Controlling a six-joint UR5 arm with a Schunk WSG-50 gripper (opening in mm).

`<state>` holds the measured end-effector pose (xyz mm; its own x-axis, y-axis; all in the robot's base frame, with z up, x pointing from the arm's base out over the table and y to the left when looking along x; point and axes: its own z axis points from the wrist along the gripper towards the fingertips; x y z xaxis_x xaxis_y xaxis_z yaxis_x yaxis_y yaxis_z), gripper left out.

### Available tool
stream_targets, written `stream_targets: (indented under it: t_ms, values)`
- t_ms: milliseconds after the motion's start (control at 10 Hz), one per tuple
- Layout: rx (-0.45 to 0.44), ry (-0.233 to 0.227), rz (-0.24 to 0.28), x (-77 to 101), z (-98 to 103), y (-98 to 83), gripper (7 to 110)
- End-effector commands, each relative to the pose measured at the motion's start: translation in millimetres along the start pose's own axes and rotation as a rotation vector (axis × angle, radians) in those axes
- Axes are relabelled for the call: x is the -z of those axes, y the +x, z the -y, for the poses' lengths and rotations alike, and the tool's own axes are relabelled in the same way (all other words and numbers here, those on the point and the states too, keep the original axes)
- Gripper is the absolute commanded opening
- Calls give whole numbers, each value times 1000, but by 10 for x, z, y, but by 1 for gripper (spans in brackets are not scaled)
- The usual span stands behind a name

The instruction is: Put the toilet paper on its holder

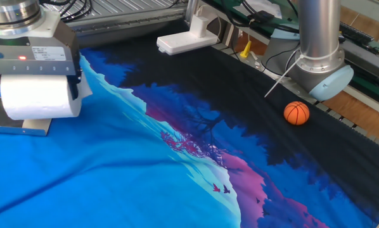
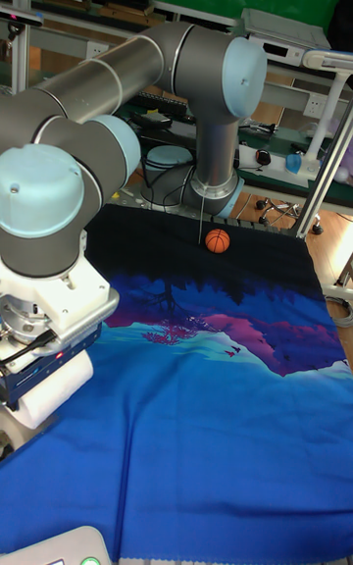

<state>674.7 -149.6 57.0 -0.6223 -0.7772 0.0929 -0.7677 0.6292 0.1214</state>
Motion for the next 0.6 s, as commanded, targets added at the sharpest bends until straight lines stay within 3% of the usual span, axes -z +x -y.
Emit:
stream_targets:
  t_ms: [0,500]
  values:
    - [9,32,21,-11,141,-29,7]
    - [-105,69,29,18,200,-35,7]
